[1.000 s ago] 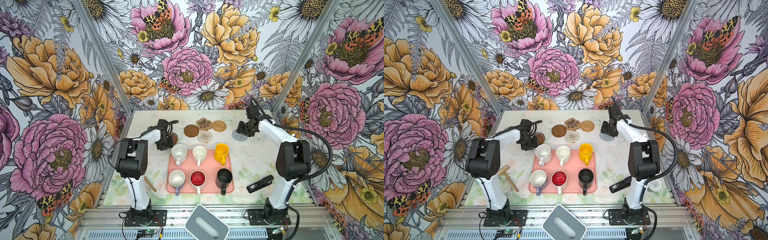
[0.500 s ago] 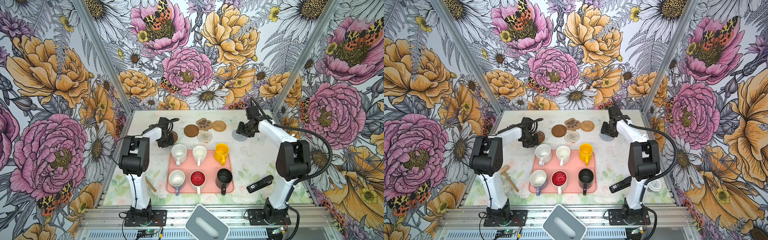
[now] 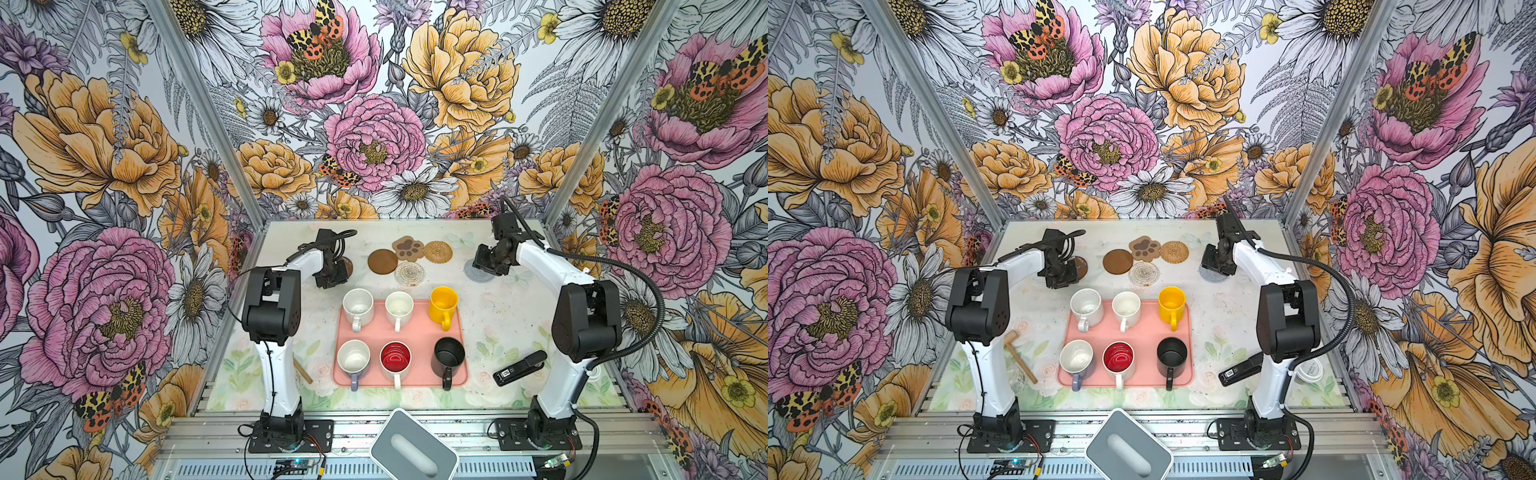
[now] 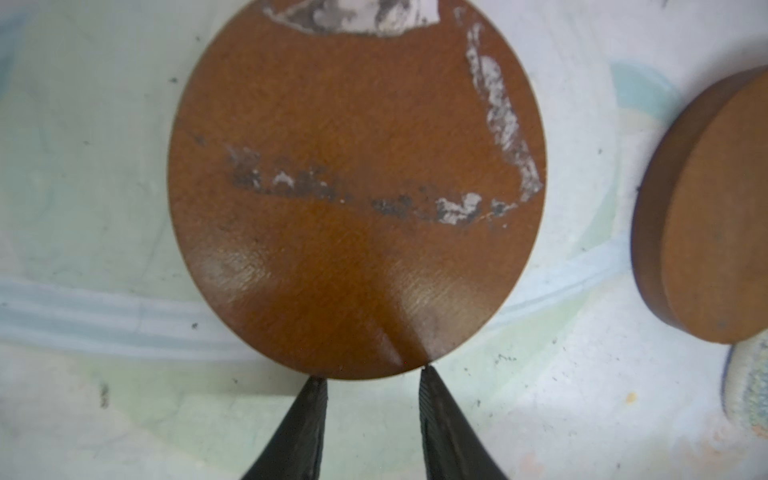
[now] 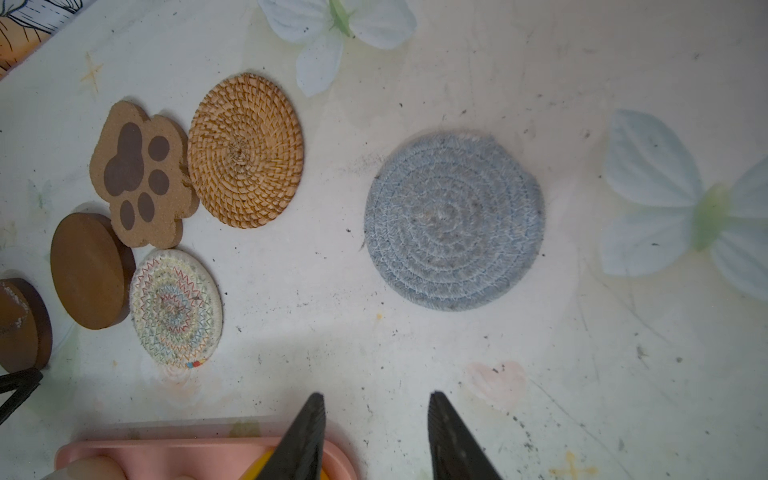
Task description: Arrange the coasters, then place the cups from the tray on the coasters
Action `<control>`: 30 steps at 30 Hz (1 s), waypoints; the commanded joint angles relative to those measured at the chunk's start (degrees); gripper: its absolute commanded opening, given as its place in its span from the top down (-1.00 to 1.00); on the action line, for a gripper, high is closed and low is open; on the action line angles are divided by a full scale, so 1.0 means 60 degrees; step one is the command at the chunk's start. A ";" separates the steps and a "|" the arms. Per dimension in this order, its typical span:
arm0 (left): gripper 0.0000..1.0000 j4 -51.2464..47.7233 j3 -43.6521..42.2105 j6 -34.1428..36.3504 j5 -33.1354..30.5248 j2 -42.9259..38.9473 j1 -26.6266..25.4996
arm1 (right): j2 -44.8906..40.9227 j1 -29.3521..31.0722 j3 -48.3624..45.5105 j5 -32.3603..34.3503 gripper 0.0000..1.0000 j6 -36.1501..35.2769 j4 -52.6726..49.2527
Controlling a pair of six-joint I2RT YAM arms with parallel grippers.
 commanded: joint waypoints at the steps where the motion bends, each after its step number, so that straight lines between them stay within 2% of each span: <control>1: 0.22 -0.0124 0.0267 0.0046 -0.0306 0.0314 0.0173 | -0.0492 0.0110 0.0107 -0.0074 0.13 0.0128 0.0076; 8: 0.21 -0.0283 0.0520 0.0105 -0.0256 0.0378 0.0261 | -0.0299 0.0269 0.0492 -0.0238 0.13 0.0201 0.0082; 14: 0.22 -0.0282 0.0384 0.0046 0.0086 -0.0207 0.0156 | 0.0547 0.0783 0.1552 -0.0559 0.14 0.0215 0.0084; 30: 0.19 -0.0250 0.0337 -0.0044 0.0859 -0.1944 -0.0015 | 0.5091 0.2333 0.6674 -0.2807 0.17 0.0531 0.0069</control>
